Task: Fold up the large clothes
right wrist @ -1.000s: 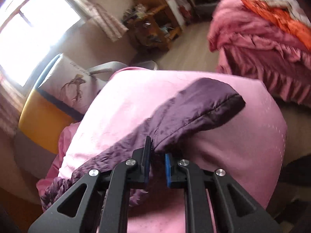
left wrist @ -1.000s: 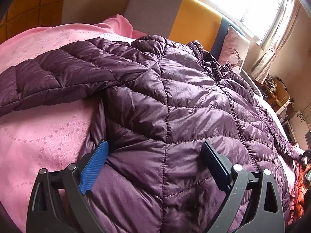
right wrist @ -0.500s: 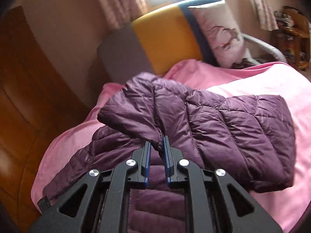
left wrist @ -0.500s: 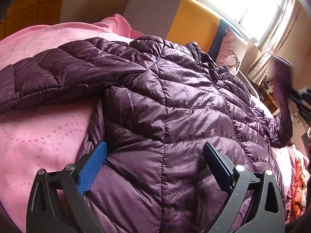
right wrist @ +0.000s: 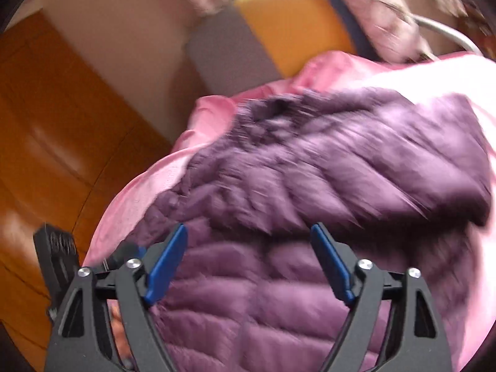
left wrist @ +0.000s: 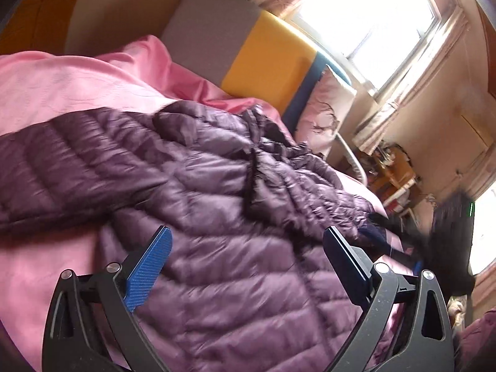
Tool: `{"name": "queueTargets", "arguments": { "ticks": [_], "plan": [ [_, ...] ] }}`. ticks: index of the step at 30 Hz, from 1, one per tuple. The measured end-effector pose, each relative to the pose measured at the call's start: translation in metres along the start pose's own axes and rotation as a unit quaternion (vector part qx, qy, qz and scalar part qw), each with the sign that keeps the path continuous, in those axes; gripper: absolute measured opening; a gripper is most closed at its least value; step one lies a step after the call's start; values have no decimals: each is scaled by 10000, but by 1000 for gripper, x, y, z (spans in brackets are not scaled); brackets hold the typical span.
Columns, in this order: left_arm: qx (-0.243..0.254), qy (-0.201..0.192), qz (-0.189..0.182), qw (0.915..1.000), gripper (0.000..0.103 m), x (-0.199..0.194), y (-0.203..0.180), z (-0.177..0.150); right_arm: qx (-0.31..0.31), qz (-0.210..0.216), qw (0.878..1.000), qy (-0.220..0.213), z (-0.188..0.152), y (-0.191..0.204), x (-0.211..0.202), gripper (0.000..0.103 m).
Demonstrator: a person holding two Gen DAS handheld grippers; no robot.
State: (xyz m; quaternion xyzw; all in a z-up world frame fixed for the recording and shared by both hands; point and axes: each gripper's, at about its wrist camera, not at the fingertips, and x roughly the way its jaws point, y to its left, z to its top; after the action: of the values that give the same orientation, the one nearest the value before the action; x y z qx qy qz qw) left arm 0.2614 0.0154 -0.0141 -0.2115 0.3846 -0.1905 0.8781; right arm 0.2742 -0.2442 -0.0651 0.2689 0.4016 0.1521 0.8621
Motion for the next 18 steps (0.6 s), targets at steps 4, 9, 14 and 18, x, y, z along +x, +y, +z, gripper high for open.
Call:
{"name": "queueTargets", "arguments": {
  "ticks": [4,9,14,18],
  "plan": [
    [152,372,-34,9992,91,43,-19,15,992,34,9950,-106,-13,-61,-22,89],
    [229,837,165,9961,91,97,-32,23,2069,414,9761,-519,-11,-116,-28,94],
    [66,957,303,9949,75,125,-27,26,2688,762,9567,-819,-6,-146,-22,95],
    [146,1001,408,9940,18,134,-27,28,2917,954,9464,-1010,2,-158,-21,96]
  ]
}}
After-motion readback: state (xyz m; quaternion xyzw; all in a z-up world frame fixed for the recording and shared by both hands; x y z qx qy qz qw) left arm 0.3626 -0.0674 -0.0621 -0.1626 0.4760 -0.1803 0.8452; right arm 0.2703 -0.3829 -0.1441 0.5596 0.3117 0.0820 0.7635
